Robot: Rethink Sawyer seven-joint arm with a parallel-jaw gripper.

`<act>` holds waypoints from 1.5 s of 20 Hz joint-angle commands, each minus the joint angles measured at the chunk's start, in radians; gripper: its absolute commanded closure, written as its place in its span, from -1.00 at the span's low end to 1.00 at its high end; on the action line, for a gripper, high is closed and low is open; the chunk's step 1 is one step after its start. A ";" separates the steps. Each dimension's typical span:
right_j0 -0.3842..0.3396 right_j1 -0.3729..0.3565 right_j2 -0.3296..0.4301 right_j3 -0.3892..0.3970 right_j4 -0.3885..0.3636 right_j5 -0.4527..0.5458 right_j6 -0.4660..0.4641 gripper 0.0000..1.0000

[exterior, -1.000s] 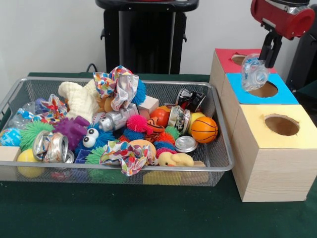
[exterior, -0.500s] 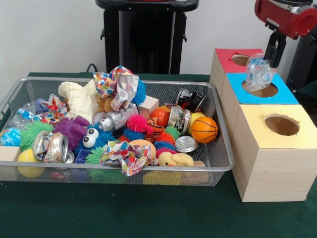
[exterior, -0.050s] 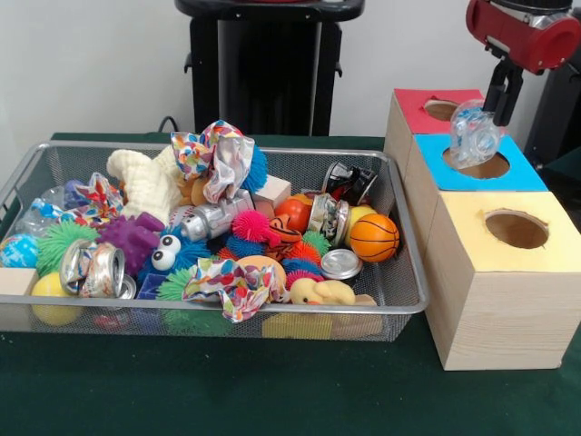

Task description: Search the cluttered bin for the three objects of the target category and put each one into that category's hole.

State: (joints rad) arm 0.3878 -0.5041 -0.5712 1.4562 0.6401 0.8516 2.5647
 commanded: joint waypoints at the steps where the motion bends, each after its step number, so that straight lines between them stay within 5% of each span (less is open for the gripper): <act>1: 0.002 0.054 0.105 0.088 0.024 -0.061 0.244 1.00; 16: 0.029 0.064 0.116 0.092 0.064 -0.051 0.287 1.00; 30: 0.030 0.090 0.125 0.120 0.061 -0.111 0.226 1.00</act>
State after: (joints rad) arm 0.4278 -0.4704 -0.5708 1.4735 0.6733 0.8228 2.5651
